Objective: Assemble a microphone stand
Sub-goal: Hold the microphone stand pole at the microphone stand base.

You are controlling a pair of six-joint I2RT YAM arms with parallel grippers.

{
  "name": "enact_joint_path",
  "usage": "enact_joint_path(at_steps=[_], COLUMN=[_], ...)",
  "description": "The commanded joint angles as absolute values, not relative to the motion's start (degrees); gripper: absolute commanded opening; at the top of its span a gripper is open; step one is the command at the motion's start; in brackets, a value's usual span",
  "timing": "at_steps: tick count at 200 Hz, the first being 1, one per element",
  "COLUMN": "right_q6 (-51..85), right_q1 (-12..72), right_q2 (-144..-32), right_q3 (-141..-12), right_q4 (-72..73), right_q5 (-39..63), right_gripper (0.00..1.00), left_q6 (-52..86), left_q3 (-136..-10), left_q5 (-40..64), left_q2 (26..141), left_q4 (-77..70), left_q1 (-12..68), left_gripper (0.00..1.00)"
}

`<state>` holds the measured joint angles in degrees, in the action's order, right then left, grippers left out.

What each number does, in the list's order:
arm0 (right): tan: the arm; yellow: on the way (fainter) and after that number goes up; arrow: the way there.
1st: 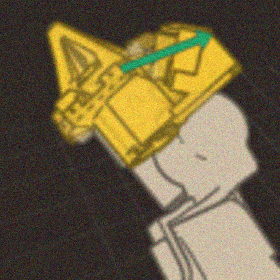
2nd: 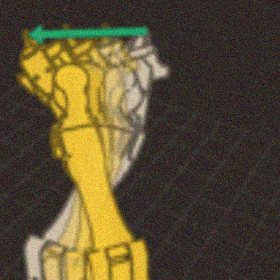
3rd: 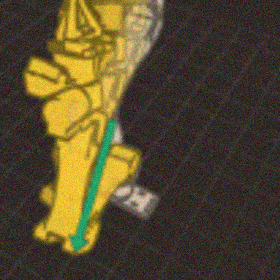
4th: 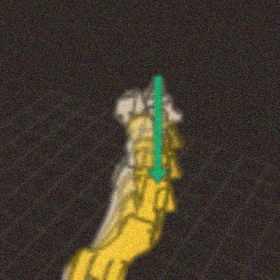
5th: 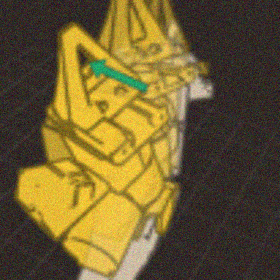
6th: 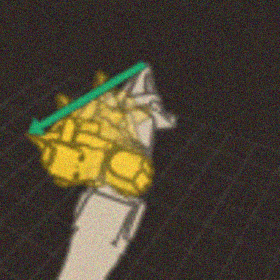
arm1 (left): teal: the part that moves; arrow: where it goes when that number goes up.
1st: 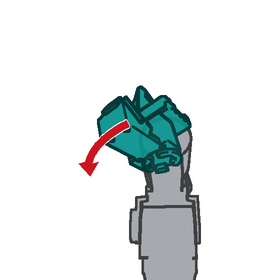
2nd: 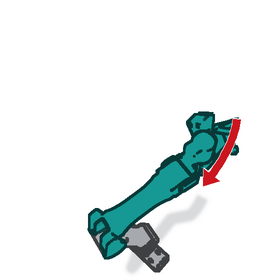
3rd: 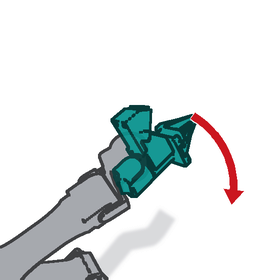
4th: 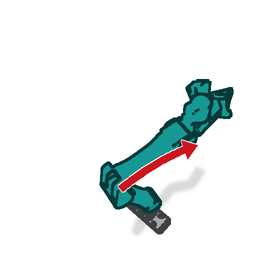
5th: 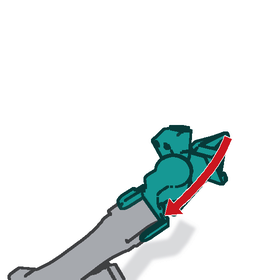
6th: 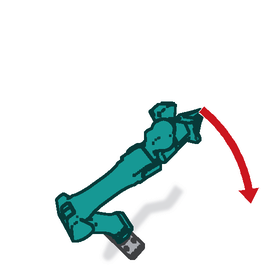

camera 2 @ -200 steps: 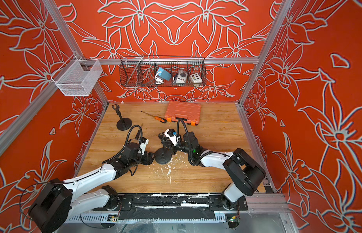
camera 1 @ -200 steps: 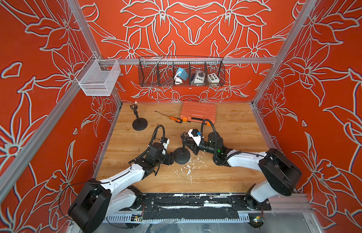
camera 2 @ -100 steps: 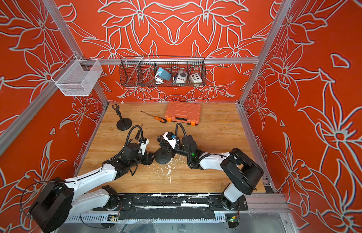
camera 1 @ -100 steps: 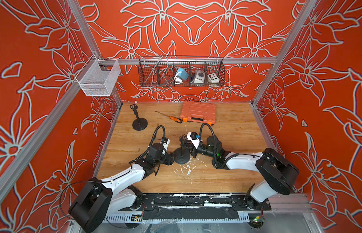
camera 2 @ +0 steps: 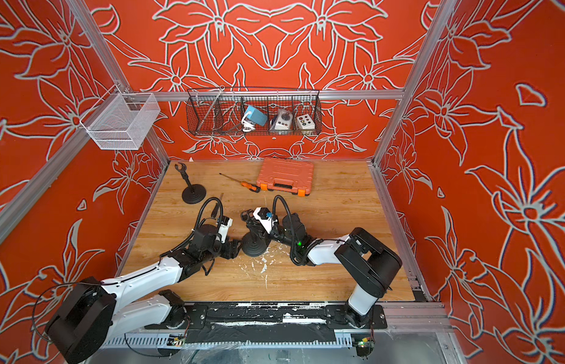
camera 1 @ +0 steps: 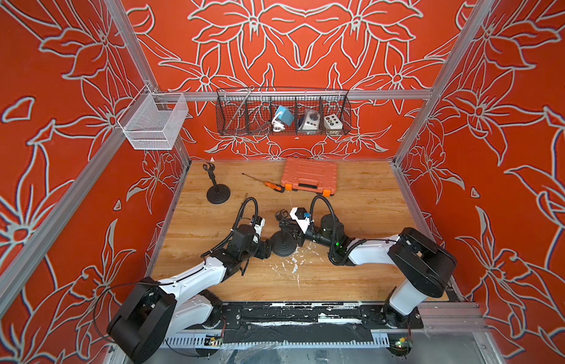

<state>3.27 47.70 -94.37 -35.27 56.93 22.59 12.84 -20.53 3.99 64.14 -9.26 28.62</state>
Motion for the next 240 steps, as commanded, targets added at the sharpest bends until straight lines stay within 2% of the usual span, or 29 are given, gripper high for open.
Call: enact_joint_path(at_steps=[1, 116, 156, 240], right_q6=[0.8, 0.8, -2.4, 0.2], right_q1=[47.7, 48.0, 48.8, 48.9], right_q2=[-93.2, -91.9, -88.7, -89.7], right_q3=[-34.4, -37.8, -40.5, -41.9], right_q4=[50.0, 47.9, 39.9, 43.7], right_q5=[22.0, 23.2, 22.2, 24.8], right_gripper=[0.00, 0.00, 0.00, 0.00], left_q6=[11.9, 11.8, 11.9, 12.0], left_q3=[-20.3, -19.6, -20.1, -20.4], left_q5=[4.6, 4.8, 5.0, 4.7], left_q2=[64.2, 62.8, 63.9, 64.7], left_q4=[-10.4, -10.9, -10.6, -10.5], left_q1=[28.9, 28.9, 28.9, 28.9], left_gripper=[0.74, 0.74, 0.75, 0.75])
